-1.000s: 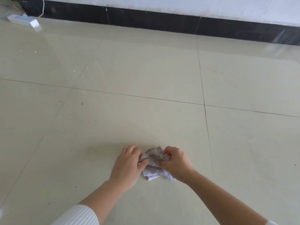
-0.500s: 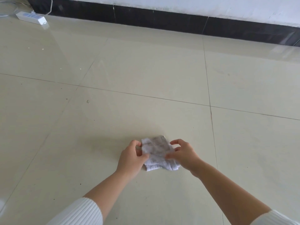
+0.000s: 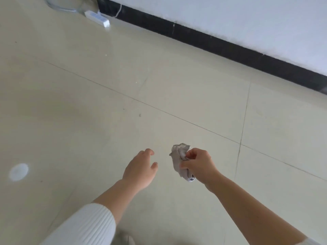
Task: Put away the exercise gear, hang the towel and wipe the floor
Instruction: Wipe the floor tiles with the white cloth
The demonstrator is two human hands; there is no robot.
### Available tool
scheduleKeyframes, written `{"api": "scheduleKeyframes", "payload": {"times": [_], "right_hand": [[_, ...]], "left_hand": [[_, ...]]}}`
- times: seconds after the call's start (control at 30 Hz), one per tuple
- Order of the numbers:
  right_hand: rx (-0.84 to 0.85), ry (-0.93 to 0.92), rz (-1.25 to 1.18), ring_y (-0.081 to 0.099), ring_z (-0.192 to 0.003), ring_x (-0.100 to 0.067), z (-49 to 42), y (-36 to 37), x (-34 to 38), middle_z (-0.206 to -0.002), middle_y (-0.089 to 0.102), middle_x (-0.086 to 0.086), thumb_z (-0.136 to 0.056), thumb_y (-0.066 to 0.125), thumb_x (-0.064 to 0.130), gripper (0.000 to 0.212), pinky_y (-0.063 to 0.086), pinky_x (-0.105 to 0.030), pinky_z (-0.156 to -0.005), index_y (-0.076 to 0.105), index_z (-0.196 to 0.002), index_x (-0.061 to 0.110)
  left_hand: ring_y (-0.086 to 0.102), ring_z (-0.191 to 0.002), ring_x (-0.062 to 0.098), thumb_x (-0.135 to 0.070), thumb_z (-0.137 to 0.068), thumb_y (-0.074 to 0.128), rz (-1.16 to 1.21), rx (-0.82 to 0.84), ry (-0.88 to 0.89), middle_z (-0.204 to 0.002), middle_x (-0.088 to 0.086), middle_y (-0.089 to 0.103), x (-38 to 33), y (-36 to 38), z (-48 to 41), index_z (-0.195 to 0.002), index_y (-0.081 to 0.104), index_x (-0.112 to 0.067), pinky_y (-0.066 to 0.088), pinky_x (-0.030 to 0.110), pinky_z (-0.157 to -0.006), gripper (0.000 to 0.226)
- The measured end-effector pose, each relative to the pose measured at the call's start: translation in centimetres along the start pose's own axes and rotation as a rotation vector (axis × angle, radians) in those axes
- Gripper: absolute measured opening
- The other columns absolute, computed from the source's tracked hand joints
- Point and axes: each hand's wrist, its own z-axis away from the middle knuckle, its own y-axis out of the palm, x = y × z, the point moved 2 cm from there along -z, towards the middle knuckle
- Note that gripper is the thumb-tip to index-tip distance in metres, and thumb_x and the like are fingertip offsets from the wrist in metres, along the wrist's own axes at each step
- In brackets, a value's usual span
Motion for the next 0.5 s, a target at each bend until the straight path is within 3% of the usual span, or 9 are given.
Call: {"api": "scheduleKeyframes", "payload": {"times": [0.27,0.37,0.5], "right_hand": [[0.234,-0.111,0.117,0.055,-0.057,-0.011,19.9,4.7,28.7,-0.075,0.061,-0.001,-0.072,0.065,0.000,0.018,0.042,-0.018,-0.047,0.061,-0.089,0.007],[0.341,-0.168,0.175,0.056,-0.066,-0.014,27.3,8.3,39.0,-0.086,0.060,-0.003,-0.073,0.069,0.002,0.021,0.042,-0.021,-0.053,0.060,-0.090,0.007],[0.477,-0.270,0.244,0.058,-0.072,-0.016,35.2,14.1,51.1,-0.087,0.062,-0.004,-0.073,0.073,0.005,0.019,0.042,-0.023,-0.057,0.059,-0.084,0.013]], "left_hand": [[0.052,-0.116,0.021,-0.026,-0.096,0.046,0.065,-0.269,-0.155,-0.129,0.003,0.052,-2.9,-31.1,16.0,-0.132,0.046,-0.018,0.045,0.036,-0.094,0.037],[0.052,-0.115,0.021,-0.024,-0.095,0.045,0.071,-0.379,-0.225,-0.127,0.003,0.053,-2.4,-42.7,22.2,-0.130,0.046,-0.017,0.045,0.034,-0.091,0.036],[0.048,-0.120,0.021,-0.024,-0.095,0.045,0.022,-0.481,-0.289,-0.131,0.002,0.049,0.2,-55.0,29.3,-0.132,0.044,-0.017,0.044,0.035,-0.093,0.037]]}}
